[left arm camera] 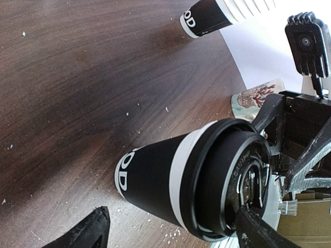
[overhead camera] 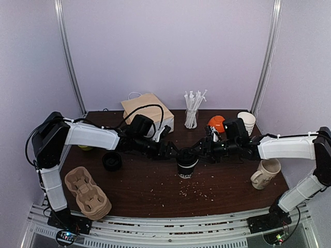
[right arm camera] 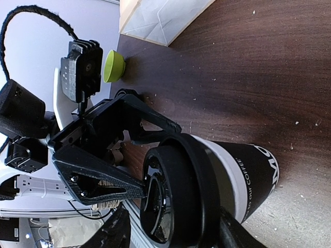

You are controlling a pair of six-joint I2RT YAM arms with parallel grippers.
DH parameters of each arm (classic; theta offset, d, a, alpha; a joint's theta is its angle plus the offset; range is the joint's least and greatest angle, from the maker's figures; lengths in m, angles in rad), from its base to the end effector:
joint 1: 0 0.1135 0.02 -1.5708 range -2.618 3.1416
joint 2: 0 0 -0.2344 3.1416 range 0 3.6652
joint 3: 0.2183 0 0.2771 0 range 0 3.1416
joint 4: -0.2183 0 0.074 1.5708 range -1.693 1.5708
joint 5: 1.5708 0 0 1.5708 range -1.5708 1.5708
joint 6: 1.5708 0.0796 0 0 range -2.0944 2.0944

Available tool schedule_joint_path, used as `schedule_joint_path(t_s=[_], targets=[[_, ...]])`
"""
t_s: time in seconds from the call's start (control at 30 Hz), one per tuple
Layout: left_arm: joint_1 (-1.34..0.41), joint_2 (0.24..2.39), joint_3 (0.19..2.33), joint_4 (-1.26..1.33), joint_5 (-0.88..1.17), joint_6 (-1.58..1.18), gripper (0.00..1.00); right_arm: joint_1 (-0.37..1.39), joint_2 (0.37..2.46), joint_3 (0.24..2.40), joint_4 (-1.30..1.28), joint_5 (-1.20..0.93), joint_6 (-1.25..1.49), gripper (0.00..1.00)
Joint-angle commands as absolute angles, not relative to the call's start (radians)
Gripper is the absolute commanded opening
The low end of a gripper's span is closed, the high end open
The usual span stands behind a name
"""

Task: Pack the takeout coffee

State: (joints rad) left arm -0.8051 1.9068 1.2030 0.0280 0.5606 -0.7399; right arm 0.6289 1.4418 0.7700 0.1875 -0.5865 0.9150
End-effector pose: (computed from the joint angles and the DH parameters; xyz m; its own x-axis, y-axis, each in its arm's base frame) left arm 0.2832 -0.3557 0.1170 -0.9256 0.1389 -0.3520 0.3710 0.5166 -0.7717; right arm 0.2677 0.2492 0.1592 -0.9318 0.1385 -0.3354 -0.2419 0.4521 0.8586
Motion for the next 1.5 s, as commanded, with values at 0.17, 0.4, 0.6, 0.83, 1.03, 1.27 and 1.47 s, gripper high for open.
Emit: schedule_joint_path(t_s=[0.17,0.4,0.6,0.83,1.03,1.27,1.47], targets=[[-0.810,1.940,1.212,-0.012,0.537,-0.710,0.86,0.623,1.402,0.803,0.079,-0.542,0.876,0.56],[-0.810,1.942,1.212,-0.012,0.538,-0.709,0.86,0.616,1.371,0.811,0.029,-0.524,0.855,0.57],[-0.810,1.940,1.216,-0.012,0.542,-0.706,0.86,0.612,1.346,0.822,0.005,-0.512,0.843,0.58],[-0.810,1.936,1.222,-0.012,0.548,-0.704,0.87,0.614,1.386,0.824,0.045,-0.523,0.843,0.65],[-0.812,1.937,1.221,-0.012,0.547,-0.705,0.87,0.614,1.425,0.799,0.113,-0.544,0.864,0.66],[-0.811,1.939,1.220,-0.012,0.547,-0.705,0.87,0.614,1.457,0.757,0.158,-0.547,0.883,0.60],[-0.812,1.937,1.218,-0.014,0.553,-0.706,0.87,0.613,1.470,0.719,0.192,-0.539,0.899,0.52]])
